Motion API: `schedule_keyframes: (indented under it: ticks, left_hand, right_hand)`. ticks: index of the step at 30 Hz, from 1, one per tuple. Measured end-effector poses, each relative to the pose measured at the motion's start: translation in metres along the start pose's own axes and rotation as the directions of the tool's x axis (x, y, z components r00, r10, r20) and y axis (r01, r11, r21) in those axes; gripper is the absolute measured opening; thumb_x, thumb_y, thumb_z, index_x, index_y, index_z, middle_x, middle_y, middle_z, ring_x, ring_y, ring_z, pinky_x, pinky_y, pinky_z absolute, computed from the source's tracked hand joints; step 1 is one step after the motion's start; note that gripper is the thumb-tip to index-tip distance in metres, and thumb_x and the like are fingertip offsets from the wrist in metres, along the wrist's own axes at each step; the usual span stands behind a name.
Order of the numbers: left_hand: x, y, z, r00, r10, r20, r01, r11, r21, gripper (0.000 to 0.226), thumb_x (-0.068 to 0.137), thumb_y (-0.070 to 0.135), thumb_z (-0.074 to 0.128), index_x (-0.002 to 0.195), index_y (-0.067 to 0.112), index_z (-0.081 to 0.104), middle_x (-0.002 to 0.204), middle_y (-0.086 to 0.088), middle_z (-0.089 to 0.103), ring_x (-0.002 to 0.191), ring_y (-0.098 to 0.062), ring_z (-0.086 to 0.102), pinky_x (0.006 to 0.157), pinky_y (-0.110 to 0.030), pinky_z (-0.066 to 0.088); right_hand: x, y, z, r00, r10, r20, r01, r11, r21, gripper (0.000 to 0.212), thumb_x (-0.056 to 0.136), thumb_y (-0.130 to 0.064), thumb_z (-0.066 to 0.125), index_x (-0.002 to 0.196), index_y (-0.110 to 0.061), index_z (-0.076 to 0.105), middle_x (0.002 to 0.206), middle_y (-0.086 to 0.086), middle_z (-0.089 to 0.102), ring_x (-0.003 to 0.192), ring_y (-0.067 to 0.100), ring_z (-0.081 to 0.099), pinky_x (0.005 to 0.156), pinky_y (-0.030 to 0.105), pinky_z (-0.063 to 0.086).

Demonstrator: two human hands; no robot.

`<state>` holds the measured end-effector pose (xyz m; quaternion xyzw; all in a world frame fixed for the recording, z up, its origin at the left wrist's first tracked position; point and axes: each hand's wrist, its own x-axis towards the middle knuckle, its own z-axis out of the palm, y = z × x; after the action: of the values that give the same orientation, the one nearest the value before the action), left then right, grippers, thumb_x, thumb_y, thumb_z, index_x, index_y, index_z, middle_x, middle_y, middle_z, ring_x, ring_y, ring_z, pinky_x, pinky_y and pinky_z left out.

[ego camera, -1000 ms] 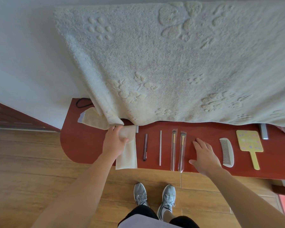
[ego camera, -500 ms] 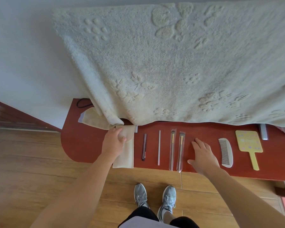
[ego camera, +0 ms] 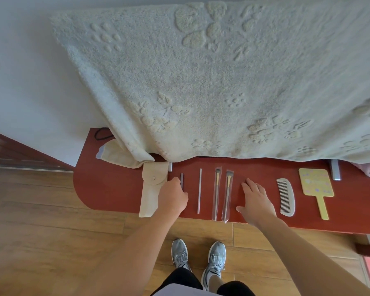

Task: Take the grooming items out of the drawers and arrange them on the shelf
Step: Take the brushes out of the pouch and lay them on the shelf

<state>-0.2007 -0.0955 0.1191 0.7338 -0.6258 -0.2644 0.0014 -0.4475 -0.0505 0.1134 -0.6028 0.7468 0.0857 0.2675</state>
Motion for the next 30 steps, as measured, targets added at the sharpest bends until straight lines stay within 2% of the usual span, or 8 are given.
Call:
schedule_keyframes:
  ticks: [3,6,11,14,16,18,23,30]
  left_hand:
    - [-0.001,-0.001,0.003,0.999,-0.030,-0.017,0.030,0.999,-0.014,0.025,0.088,0.016,0.069,0.112,0.012,0.063,0.095,-0.001,0.068,0.082,-0.018,0.065,0.069,-0.025,0.051]
    - [-0.004,-0.002,0.001,0.998,-0.054,-0.031,0.051,0.994,-0.094,0.028,0.087,0.014,0.069,0.115,0.013,0.066,0.097,-0.001,0.069,0.078,-0.015,0.062,0.067,-0.023,0.048]
    - [-0.014,-0.001,-0.012,0.999,-0.043,-0.018,0.036,0.956,-0.293,0.037,0.086,0.018,0.072,0.122,0.012,0.065,0.111,-0.001,0.070,0.094,-0.012,0.064,0.084,-0.022,0.050]
    - [-0.021,-0.001,-0.023,0.997,-0.043,0.065,0.069,0.870,-0.489,0.041,0.082,0.019,0.074,0.123,0.014,0.066,0.115,0.003,0.068,0.098,-0.010,0.065,0.092,-0.030,0.054]
    - [-0.028,-0.003,-0.031,0.991,-0.041,0.125,0.109,0.791,-0.602,0.042,0.080,0.018,0.075,0.122,0.015,0.067,0.113,0.000,0.070,0.094,-0.014,0.070,0.086,-0.039,0.060]
    - [-0.034,-0.002,-0.036,0.985,-0.014,0.172,0.128,0.731,-0.670,0.039,0.081,0.013,0.074,0.119,0.012,0.068,0.107,-0.003,0.072,0.085,-0.016,0.073,0.079,-0.037,0.062]
    - [-0.044,-0.008,-0.048,0.983,0.010,0.186,0.132,0.665,-0.735,0.032,0.082,0.011,0.075,0.114,0.012,0.069,0.101,-0.004,0.074,0.084,-0.017,0.074,0.076,-0.036,0.063]
    - [-0.047,-0.020,-0.062,0.984,-0.017,0.177,0.158,0.540,-0.827,0.023,0.083,0.004,0.073,0.104,0.011,0.067,0.096,-0.011,0.073,0.087,-0.022,0.074,0.080,-0.040,0.062]
  right_hand:
    - [0.000,0.001,0.001,1.000,-0.003,-0.002,0.003,1.000,0.001,0.085,0.088,-0.041,0.067,0.154,-0.022,0.016,0.163,-0.004,0.009,0.149,0.023,0.007,0.113,0.043,0.033]
    - [0.000,0.001,0.000,1.000,-0.012,0.002,0.012,1.000,0.007,0.085,0.088,-0.041,0.067,0.154,-0.022,0.017,0.163,-0.004,0.009,0.149,0.023,0.008,0.113,0.042,0.034]
    - [-0.001,-0.002,-0.014,0.999,-0.044,0.005,0.044,0.998,0.043,0.083,0.088,-0.038,0.068,0.153,-0.020,0.020,0.160,0.000,0.018,0.146,0.025,0.017,0.112,0.043,0.036]
    - [-0.004,-0.019,-0.030,0.987,-0.129,-0.091,0.138,0.986,0.096,0.073,0.091,-0.037,0.064,0.151,-0.020,0.026,0.154,0.000,0.031,0.142,0.024,0.026,0.110,0.041,0.036]
    - [-0.006,-0.041,-0.039,0.976,-0.186,-0.115,0.205,0.961,0.186,0.066,0.092,-0.040,0.060,0.149,-0.021,0.032,0.149,-0.001,0.040,0.138,0.021,0.034,0.110,0.040,0.037]
    - [-0.005,-0.065,-0.044,0.969,-0.222,-0.108,0.244,0.920,0.305,0.061,0.093,-0.043,0.057,0.147,-0.023,0.038,0.143,-0.004,0.049,0.130,0.018,0.046,0.106,0.037,0.042]
    - [-0.011,-0.111,-0.047,0.956,-0.272,-0.111,0.289,0.810,0.510,0.048,0.095,-0.041,0.055,0.138,-0.022,0.049,0.113,-0.012,0.064,0.100,0.006,0.059,0.089,0.027,0.049]
    - [-0.025,-0.129,-0.038,0.946,-0.321,-0.047,0.299,0.807,0.510,0.043,0.095,-0.038,0.056,0.135,-0.022,0.053,0.105,-0.012,0.066,0.095,0.005,0.060,0.082,0.018,0.045]
